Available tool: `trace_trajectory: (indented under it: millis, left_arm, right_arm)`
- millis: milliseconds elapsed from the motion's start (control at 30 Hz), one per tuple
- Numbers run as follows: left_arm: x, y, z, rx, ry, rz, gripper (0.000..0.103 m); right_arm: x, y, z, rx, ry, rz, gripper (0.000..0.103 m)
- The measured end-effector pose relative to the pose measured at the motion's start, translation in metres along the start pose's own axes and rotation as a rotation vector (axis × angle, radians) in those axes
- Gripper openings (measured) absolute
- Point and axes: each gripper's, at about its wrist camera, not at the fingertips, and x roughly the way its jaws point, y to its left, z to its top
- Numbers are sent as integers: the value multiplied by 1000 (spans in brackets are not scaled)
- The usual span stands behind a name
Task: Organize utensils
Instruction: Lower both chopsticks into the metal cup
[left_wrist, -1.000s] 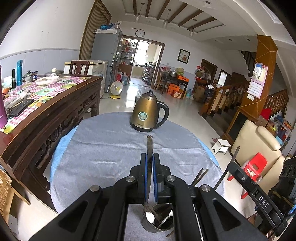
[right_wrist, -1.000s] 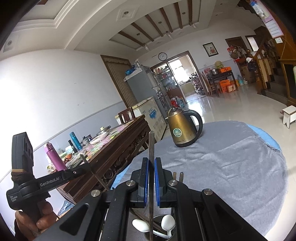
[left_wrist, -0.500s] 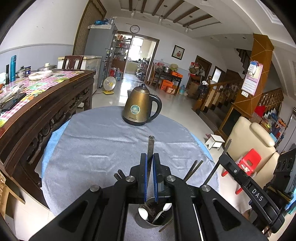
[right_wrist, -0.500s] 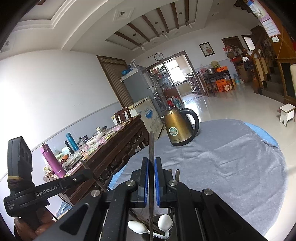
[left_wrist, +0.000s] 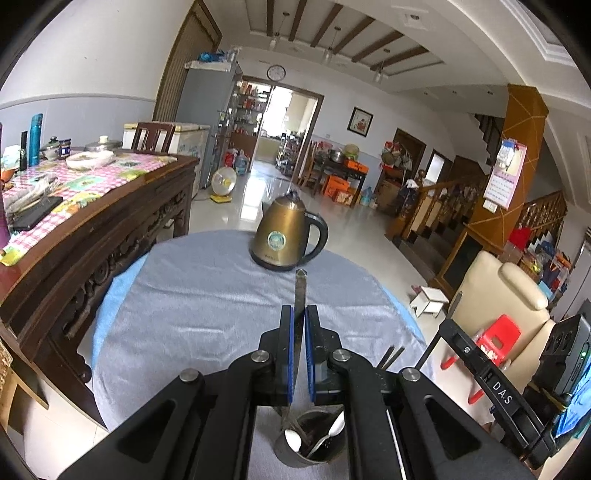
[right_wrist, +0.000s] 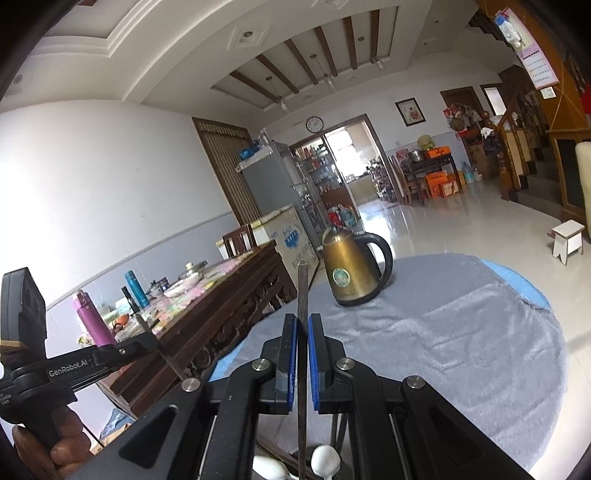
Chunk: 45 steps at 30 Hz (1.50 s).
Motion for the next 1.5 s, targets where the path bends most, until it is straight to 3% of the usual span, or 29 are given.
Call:
trace_trajectory:
  millis: [300, 900, 1500]
  left_arm:
    - [-19, -10, 13, 11, -54, -52, 6]
    - [-3, -24, -2, 26, 25, -85, 6]
    - [10, -28, -20, 39, 86, -61, 6]
  right_arm:
    - [-12, 11, 11, -63, -92, -32, 7]
    - [-9, 15, 2, -92, -62, -48, 7]
    - [2, 12, -18, -103, 10, -54, 7]
